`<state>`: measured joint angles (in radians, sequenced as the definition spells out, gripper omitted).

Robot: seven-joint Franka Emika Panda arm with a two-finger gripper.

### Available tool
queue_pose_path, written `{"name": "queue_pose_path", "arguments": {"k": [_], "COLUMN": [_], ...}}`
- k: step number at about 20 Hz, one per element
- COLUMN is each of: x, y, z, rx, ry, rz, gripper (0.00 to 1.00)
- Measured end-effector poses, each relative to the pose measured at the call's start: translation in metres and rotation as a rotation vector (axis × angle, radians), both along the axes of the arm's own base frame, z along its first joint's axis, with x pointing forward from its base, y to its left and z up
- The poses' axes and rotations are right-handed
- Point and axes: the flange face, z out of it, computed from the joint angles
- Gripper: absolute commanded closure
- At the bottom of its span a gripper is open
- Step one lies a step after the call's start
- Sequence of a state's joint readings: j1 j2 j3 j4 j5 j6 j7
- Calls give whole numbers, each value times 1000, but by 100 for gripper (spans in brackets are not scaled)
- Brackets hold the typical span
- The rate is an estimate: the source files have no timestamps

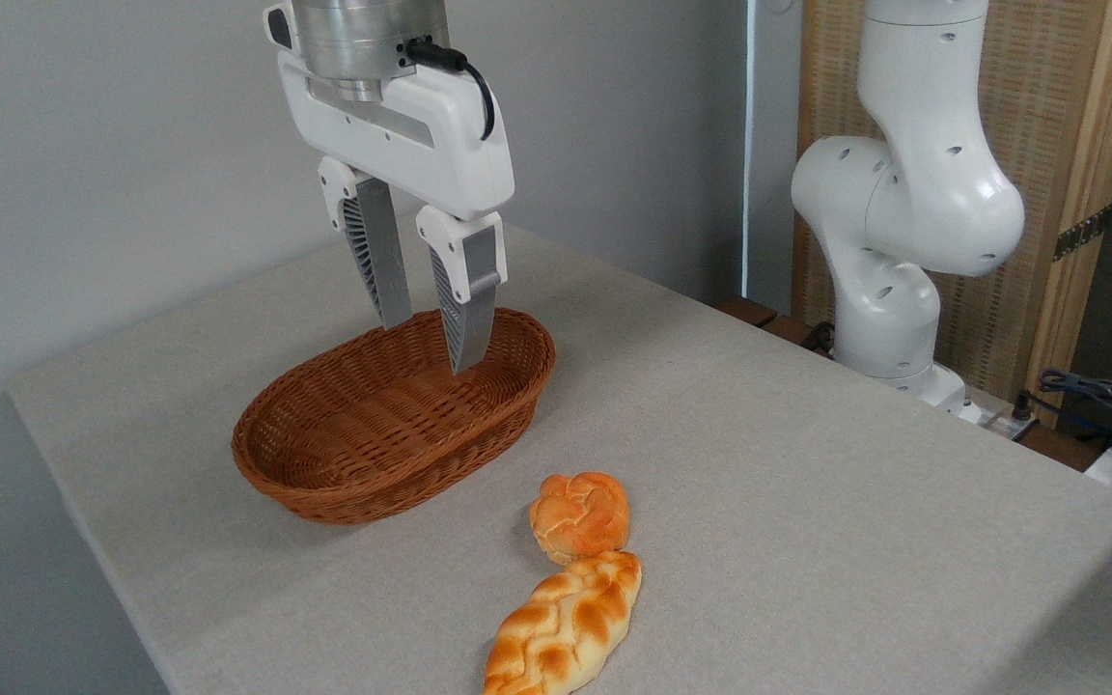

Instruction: Put bread into the basket

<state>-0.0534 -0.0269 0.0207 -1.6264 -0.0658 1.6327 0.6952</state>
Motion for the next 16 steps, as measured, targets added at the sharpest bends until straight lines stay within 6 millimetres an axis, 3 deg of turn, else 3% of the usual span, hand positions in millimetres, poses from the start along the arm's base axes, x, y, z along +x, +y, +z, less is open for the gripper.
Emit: {"name": "queue_pose_path", "arguments": {"k": [11,16], "x": [-2,-22], "y": [1,0], "z": [-9,-22], "rx": [1,0], "ry": [20,47], "rz": [1,-2], "gripper": [0,0]}}
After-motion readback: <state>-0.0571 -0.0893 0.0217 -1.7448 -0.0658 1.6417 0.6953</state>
